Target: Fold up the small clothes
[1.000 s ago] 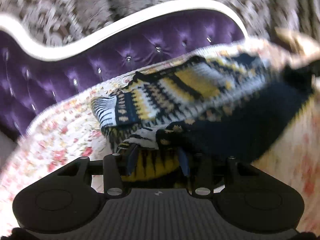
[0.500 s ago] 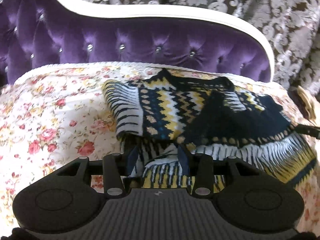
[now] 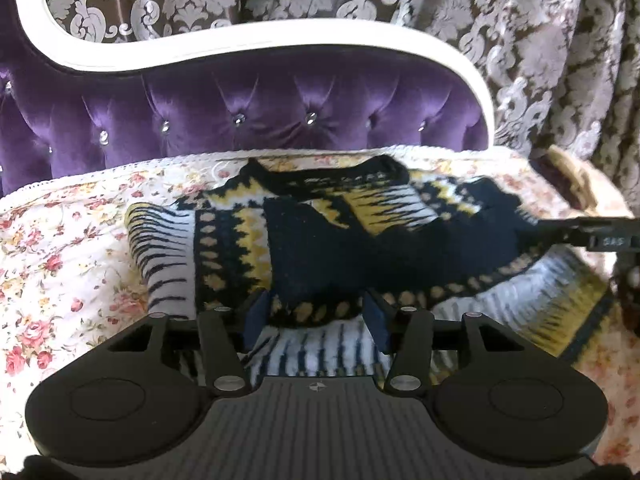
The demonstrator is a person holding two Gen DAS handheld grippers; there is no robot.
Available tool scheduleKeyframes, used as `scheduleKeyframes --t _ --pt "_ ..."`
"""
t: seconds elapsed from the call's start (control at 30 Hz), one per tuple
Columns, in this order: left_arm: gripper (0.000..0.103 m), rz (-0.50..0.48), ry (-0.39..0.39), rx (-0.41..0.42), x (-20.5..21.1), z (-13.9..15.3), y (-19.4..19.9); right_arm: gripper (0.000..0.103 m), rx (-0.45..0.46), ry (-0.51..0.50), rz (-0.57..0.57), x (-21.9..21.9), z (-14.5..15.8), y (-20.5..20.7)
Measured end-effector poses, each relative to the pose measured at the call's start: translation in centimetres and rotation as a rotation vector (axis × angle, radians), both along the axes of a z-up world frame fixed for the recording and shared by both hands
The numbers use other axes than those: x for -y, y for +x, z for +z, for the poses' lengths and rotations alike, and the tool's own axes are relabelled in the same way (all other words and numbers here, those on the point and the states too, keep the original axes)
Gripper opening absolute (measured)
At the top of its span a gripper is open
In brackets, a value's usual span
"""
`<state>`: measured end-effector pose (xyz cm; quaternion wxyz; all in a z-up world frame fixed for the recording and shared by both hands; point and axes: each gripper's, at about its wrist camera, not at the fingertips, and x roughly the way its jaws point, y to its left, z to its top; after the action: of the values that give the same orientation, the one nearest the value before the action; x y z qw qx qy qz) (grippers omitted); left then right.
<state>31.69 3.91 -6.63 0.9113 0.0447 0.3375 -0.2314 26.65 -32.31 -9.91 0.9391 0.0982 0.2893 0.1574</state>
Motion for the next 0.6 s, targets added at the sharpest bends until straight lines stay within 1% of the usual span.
scheduleKeyframes --t 0.1,0.2,0.33,0.37,0.4,0.43,0.47,0.53,0.6 --pt "0.05 0.033 -0.021 -0.024 -0.4 -0.4 1.0 0.059 0.0 0.0 0.009 -0.2 -0.2 0.3" --pt "0.05 0.046 -0.037 -0.045 -0.7 -0.6 1.7 0.059 0.001 0.001 0.015 -0.2 -0.4 0.3" --pt "0.049 0.034 -0.009 -0.063 -0.3 -1.0 2.2 0.059 0.004 -0.001 0.025 -0.5 -0.6 0.1" --pt "0.048 0.024 -0.011 -0.071 -0.1 -1.2 2.2 0.055 0.007 -0.004 0.029 -0.7 -0.6 -0.2" --pt "0.036 0.014 -0.012 -0.068 0.0 -1.2 2.0 0.049 0.01 -0.013 0.038 -1.0 -0.6 -0.5" --pt "0.024 0.004 -0.005 -0.052 0.2 -1.2 1.6 0.035 0.01 -0.028 0.043 -1.3 -0.5 -0.7" --pt "0.01 0.003 0.011 -0.029 0.5 -1.1 1.1 0.024 0.013 -0.053 0.042 -1.6 -0.5 -0.9" --pt "0.01 -0.009 0.023 0.021 0.7 -1.0 -0.2 0.013 0.024 -0.075 0.051 -2.2 -0.3 -1.6" --pt "0.01 -0.004 0.029 0.052 1.0 -0.7 -1.4 0.012 0.038 -0.066 0.049 -2.3 0.2 -2.3"
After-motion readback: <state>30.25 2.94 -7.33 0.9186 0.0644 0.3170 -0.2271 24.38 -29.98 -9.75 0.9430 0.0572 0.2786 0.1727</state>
